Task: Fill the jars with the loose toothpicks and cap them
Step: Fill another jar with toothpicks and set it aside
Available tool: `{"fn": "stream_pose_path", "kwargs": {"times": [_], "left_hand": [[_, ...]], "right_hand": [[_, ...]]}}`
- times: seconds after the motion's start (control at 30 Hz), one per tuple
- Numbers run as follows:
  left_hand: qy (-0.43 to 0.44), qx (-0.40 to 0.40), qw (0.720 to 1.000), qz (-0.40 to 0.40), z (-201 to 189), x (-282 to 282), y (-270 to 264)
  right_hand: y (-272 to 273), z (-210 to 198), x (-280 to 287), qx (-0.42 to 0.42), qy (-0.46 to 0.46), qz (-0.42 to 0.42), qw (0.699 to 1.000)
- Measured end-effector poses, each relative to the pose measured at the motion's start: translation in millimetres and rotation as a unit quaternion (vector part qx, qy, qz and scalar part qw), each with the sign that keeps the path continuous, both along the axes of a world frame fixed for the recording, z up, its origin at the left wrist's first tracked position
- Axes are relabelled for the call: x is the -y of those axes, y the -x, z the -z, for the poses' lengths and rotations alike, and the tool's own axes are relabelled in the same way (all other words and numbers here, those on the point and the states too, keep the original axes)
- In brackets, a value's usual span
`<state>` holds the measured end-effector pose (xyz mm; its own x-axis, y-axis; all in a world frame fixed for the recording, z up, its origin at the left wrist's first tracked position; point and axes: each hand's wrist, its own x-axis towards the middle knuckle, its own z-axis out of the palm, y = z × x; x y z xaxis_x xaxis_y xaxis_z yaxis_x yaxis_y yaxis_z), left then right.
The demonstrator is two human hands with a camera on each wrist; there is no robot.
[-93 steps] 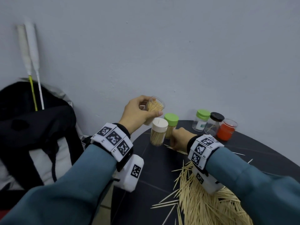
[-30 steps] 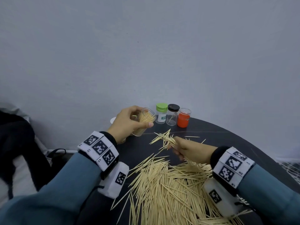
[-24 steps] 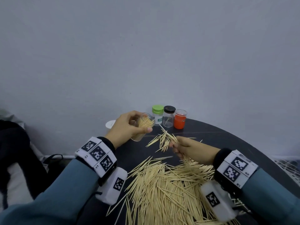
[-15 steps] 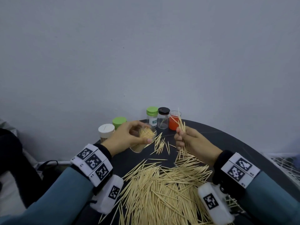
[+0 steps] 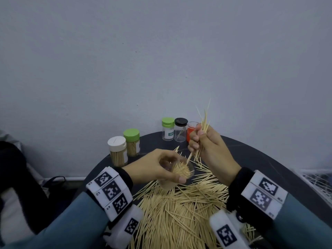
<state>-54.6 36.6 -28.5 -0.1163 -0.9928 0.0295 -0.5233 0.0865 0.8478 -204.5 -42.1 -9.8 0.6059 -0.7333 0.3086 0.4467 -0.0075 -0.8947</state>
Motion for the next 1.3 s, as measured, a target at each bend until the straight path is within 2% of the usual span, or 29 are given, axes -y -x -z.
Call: {"fn": "stream_pose_path", "kwargs": {"times": [0.1,0.4,0.57,0.87,1.17,1.3], "left_hand": [[0.007,-0.017,1.0,0.013,1,1,10],[0.022,-0.128,0.991,-0.028,1,3,18],[0.018,-0.119,0.992,-0.036,1,3,19],[0.032,-0.156,0.986,-0.048,-1,1,20],[0.048,-0.144,0.986,-0.063,-4,0,17],[0.045,-0.132,0.988,-0.064,-4,0,15]], "right_hand": [[-2,9,-6,-0.007,0.016,0.018,1.0],[-1,8,-15,-0.013,0.005,0.017,1.0],[1,8,-9,-0.004,0.019,0.068,0.997],[0,14,-23,-0.047,0.045,0.031,0.997],[1,18,-17,-0.186,0.044,0.016,0.981],[2,17,-16,-0.199,0.054,0.019,0.978]]}}
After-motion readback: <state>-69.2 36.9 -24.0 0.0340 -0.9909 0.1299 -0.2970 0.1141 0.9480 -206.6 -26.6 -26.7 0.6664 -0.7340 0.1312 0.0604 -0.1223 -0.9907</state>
